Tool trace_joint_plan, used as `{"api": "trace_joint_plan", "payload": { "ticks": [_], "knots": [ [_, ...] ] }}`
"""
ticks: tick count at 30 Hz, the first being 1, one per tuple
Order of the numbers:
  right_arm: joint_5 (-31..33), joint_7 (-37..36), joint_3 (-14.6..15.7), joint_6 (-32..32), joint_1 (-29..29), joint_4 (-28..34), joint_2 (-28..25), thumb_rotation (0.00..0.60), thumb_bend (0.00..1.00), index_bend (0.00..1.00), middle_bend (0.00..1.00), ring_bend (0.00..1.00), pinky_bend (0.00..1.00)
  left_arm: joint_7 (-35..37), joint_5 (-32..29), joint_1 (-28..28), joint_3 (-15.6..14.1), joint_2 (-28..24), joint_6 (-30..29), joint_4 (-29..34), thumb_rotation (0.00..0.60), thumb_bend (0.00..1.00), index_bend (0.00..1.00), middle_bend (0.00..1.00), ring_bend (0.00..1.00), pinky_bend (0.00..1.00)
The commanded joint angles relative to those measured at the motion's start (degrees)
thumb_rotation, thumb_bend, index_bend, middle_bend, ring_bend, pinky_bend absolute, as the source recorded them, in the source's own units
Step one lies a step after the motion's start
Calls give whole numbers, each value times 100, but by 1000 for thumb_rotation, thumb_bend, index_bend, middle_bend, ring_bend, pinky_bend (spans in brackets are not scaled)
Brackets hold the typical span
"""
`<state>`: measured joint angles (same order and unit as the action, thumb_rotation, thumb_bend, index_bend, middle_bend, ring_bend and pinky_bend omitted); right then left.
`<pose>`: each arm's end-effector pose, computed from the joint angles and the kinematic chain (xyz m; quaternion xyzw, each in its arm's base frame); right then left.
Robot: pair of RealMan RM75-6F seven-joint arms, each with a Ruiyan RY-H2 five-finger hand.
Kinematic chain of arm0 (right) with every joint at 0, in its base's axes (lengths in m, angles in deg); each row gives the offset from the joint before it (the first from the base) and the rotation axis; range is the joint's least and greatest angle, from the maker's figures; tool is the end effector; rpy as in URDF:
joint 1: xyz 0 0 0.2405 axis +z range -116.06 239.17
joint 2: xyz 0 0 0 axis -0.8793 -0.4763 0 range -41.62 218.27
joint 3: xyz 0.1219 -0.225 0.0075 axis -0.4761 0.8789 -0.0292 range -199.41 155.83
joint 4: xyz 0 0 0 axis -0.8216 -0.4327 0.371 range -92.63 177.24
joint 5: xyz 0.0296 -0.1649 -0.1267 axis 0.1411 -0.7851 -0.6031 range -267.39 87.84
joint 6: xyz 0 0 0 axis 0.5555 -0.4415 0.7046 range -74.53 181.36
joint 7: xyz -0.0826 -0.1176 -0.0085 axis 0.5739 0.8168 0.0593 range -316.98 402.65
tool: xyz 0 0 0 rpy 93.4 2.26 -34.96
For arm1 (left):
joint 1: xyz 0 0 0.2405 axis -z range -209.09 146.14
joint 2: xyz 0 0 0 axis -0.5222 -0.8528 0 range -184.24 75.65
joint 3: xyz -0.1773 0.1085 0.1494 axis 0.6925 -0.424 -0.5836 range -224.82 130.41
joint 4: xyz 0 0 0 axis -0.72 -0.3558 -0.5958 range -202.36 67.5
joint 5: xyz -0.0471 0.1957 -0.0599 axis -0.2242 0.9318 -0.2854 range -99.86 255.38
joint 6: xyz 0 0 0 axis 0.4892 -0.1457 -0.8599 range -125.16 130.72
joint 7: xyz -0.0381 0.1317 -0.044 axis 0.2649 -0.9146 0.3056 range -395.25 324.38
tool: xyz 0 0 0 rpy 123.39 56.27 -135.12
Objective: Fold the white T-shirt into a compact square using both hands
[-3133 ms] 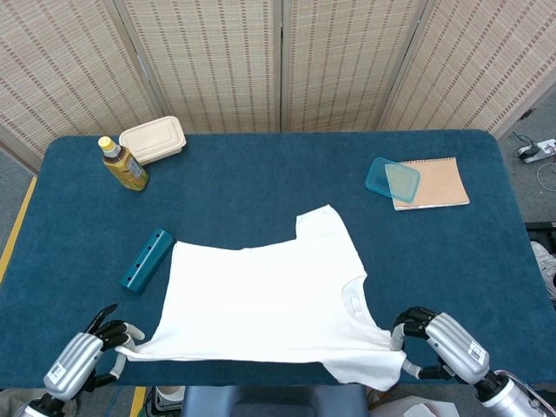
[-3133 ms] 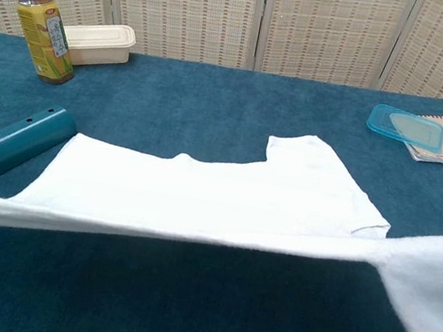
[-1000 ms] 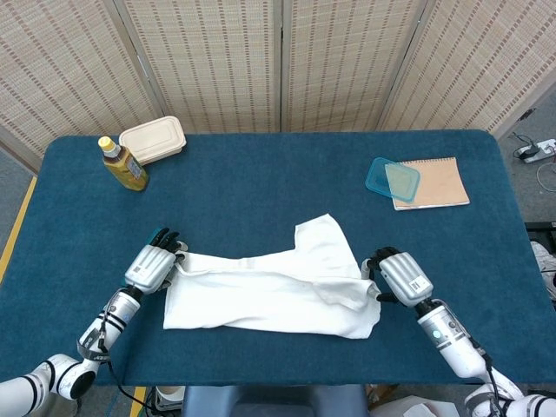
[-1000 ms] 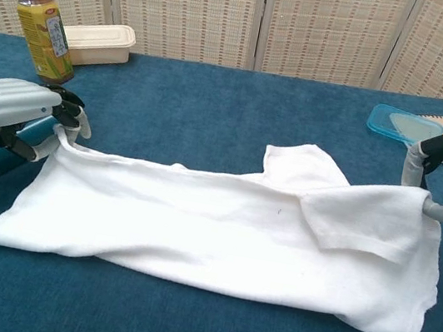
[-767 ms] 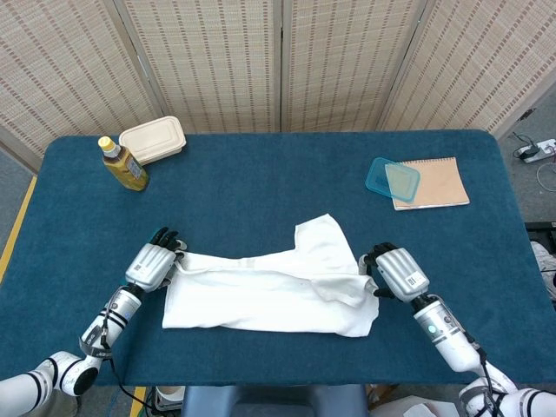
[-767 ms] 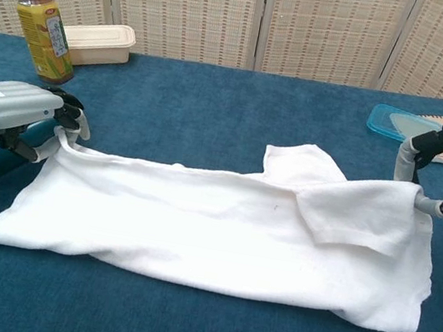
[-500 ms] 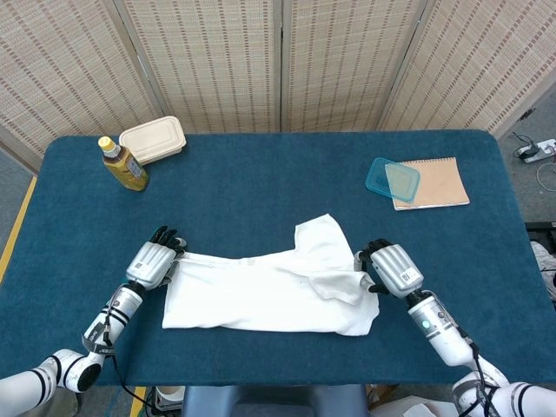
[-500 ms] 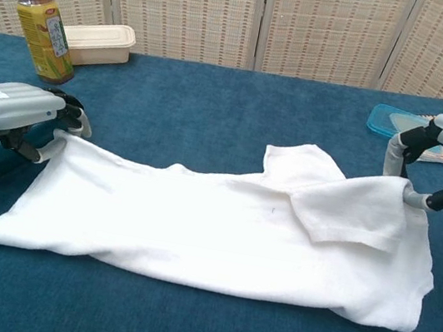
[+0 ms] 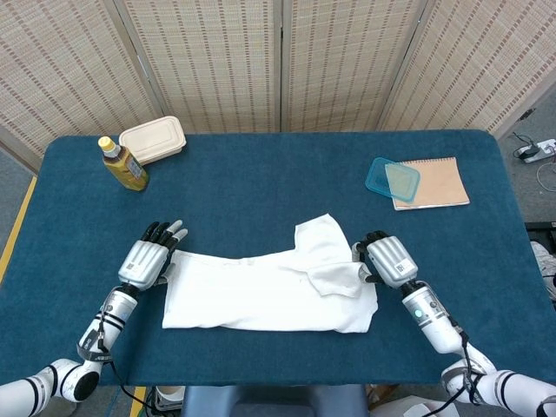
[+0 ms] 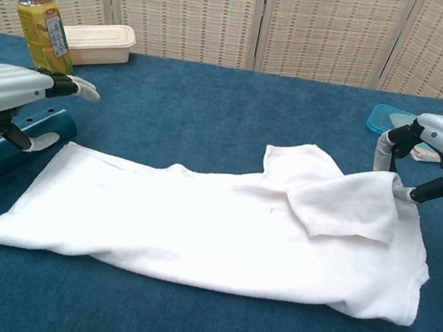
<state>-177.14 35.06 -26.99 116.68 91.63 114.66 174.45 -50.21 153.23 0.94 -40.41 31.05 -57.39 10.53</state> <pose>-0.2364 -0.3120 0.0170 0.7131 -0.3899 0.4240 0.3996 -0.2266 0.3237 0.0167 -0.7373 -0.3352 -0.3423 0.4764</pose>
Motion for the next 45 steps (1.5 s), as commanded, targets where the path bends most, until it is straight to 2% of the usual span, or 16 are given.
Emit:
{"api": "trace_joint_plan", "payload": {
  "ticks": [1, 9, 18, 20, 21, 22, 25, 27, 29, 32, 39, 45],
  "knots": [
    [-4, -152, -58, 28, 106, -479, 310, 600, 571, 861, 569, 357, 291, 112, 77, -286, 4, -171, -506, 340, 600, 434, 6, 25, 0, 0],
    [8, -460, -194, -1, 378, -1390, 851, 600, 566, 861, 563, 357, 291, 333, 237, -682, -123, -525, -1058, 819, 600, 396, 0, 21, 0, 0],
    [157, -568, -254, -347, 662, -2045, 1203, 600, 560, 861, 554, 357, 291, 366, 208, -868, -189, -777, -1161, 1145, 600, 382, 0, 17, 0, 0],
    [174, -553, -248, -392, 686, -2103, 1232, 600, 541, 833, 533, 357, 291, 367, 210, -876, -190, -790, -1161, 1162, 600, 382, 0, 14, 0, 0],
    [198, -523, -240, -454, 704, -2145, 1251, 600, 517, 794, 513, 350, 289, 369, 209, -882, -192, -802, -1159, 1173, 600, 382, 0, 11, 0, 0],
    [278, -467, -227, -644, 737, -2167, 1265, 600, 457, 696, 469, 329, 277, 384, 208, -897, -185, -817, -1176, 1193, 600, 382, 0, 9, 0, 0],
    [457, -315, -262, -906, 782, -2028, 1217, 600, 216, 276, 312, 235, 201, 419, 205, -919, -169, -851, -1194, 1242, 600, 381, 0, 6, 0, 0],
    [501, -209, -259, -977, 795, -1879, 1131, 600, 126, 68, 219, 183, 165, 428, 202, -932, -160, -872, -1205, 1262, 600, 378, 0, 3, 0, 0],
    [498, -120, -239, -970, 790, -1703, 1022, 600, 96, 2, 156, 149, 143, 430, 207, -947, -154, -895, -1222, 1289, 600, 375, 0, 1, 0, 0],
    [434, -38, -184, -905, 774, -1500, 868, 600, 88, 0, 104, 124, 125, 470, 211, -970, -146, -923, -1236, 1344, 600, 374, 0, 0, 0, 0],
    [-110, -163, 154, -453, 692, -1236, 553, 600, 87, 6, 113, 123, 119, 527, 225, -1040, -116, -1037, -1324, 1505, 600, 373, 0, 0, 0, 0],
    [-654, -313, 553, -103, 638, -1351, 498, 600, 92, 236, 184, 123, 118, 533, 198, -1089, -119, -1072, -1336, 1582, 600, 373, 0, 0, 0, 0]
  ]
}}
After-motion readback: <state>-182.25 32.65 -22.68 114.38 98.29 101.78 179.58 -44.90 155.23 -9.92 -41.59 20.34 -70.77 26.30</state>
